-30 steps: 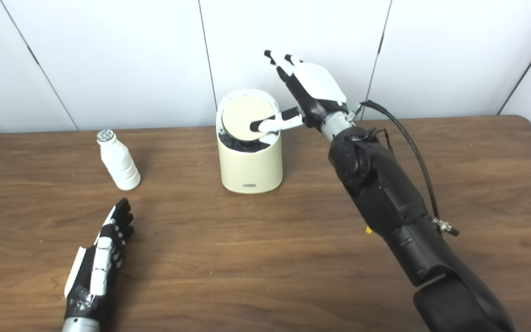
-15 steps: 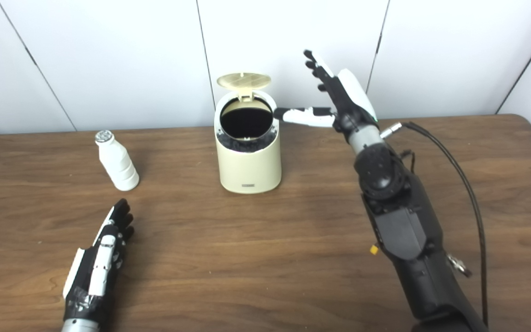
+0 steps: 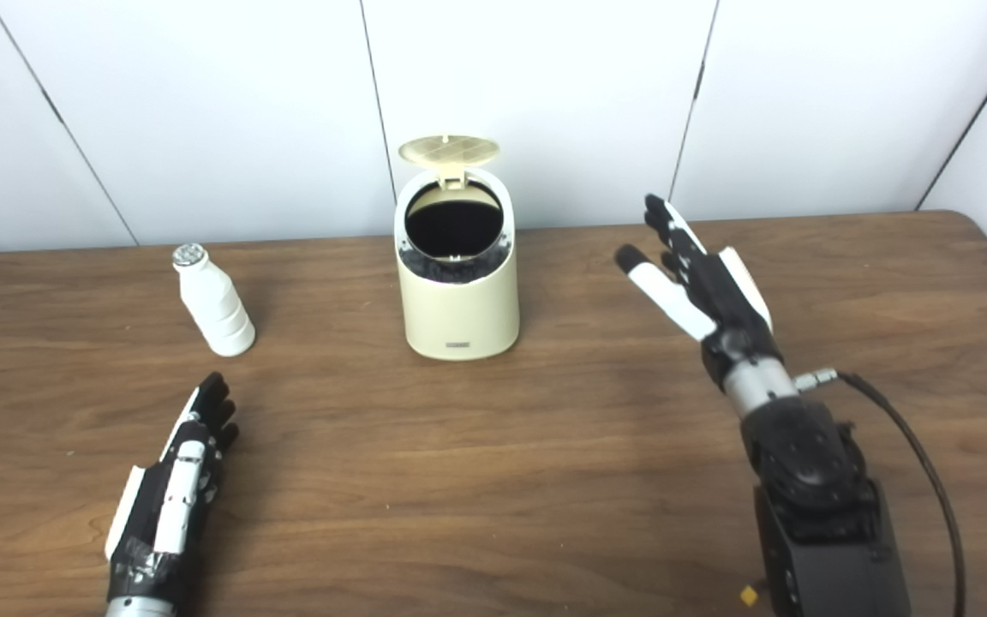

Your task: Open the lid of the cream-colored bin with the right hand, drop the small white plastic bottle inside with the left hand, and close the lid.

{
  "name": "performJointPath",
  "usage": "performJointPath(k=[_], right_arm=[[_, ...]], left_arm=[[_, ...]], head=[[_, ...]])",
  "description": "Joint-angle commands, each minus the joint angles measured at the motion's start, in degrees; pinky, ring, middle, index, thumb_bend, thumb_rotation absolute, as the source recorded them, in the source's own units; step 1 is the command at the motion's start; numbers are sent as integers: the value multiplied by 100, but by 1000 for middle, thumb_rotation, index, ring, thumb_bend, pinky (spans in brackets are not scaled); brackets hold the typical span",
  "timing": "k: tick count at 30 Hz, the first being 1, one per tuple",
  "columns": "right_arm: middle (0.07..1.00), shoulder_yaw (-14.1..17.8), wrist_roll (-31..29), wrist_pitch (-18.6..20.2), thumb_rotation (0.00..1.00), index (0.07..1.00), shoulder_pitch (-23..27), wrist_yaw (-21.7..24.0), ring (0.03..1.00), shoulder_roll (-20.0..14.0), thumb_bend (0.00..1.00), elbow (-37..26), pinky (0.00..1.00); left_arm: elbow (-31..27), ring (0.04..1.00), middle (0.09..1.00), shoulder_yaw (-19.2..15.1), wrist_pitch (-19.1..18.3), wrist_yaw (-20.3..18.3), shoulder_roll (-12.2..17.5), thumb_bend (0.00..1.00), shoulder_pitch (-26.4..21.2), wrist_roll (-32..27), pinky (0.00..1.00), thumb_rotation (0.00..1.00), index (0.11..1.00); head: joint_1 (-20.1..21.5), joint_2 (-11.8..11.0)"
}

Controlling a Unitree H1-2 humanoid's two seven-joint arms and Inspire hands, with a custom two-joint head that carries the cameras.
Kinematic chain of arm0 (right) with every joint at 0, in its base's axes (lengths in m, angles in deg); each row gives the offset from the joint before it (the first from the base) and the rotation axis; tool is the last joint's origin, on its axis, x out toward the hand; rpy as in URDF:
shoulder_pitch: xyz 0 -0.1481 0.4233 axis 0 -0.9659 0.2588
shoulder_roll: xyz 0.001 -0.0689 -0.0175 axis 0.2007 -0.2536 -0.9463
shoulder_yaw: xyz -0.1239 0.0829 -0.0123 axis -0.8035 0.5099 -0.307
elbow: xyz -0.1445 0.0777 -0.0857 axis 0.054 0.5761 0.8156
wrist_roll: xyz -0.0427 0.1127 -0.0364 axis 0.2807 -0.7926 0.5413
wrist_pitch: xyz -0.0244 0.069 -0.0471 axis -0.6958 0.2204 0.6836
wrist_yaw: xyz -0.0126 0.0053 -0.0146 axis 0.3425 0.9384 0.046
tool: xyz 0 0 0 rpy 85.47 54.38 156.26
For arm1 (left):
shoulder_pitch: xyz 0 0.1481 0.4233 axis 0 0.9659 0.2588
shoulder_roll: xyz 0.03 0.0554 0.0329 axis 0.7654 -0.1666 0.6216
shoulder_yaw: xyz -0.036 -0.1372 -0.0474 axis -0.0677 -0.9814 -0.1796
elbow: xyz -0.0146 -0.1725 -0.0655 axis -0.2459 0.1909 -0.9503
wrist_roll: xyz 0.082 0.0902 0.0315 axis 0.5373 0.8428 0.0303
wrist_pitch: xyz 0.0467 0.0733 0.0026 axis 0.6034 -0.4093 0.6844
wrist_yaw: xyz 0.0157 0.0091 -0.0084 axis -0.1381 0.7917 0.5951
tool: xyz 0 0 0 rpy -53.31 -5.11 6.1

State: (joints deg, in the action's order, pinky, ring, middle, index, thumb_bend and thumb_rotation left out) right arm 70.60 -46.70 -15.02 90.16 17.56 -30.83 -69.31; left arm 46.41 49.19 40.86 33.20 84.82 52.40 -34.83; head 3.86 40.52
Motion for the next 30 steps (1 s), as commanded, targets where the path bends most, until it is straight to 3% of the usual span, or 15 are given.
performJointPath(k=[1, 4, 7, 13, 16, 23, 30], right_arm=[[972, 191, -440, -216, 945, 968, -108, -12, 1000, 83, 765, -243, 1000], [998, 458, -1128, -704, 986, 993, -549, 101, 1000, 203, 780, -134, 1000], [1000, 494, -1332, -1152, 998, 1000, -885, 134, 1000, 250, 770, -8, 1000], [1000, 392, -1203, -1903, 1000, 1000, -1306, -3, 1000, 327, 697, 219, 1000], [1000, 309, -913, -2132, 1000, 1000, -1450, -195, 1000, 383, 706, 245, 1000], [995, 186, -644, -2722, 1000, 988, -1675, -380, 1000, 460, 752, 504, 1000], [994, 161, -665, -2986, 1000, 987, -1739, -381, 1000, 449, 750, 761, 1000]], left_arm=[[-76, 1000, 1000, -34, 158, 1, 8, 162, 56, -145, 1000, 944, 1000], [-45, 1000, 1000, -62, 167, -27, 42, 193, 35, -232, 1000, 969, 1000], [-36, 1000, 1000, -109, 169, 11, 29, 212, 21, -253, 1000, 998, 1000], [-53, 1000, 1000, -216, 304, 57, -28, 350, 21, -319, 1000, 1000, 1000], [-95, 1000, 1000, -240, 263, 96, -30, 389, 39, -283, 1000, 1000, 1000], [-95, 1000, 1000, -228, 284, 143, -27, 403, 63, -124, 1000, 1000, 1000], [75, 1000, 1000, -190, 552, 170, -96, 355, 62, -39, 1000, 999, 1000]], head=[[20, 8], [33, 3], [33, -14], [59, -35], [31, -28], [-334, -123], [-926, -359]])
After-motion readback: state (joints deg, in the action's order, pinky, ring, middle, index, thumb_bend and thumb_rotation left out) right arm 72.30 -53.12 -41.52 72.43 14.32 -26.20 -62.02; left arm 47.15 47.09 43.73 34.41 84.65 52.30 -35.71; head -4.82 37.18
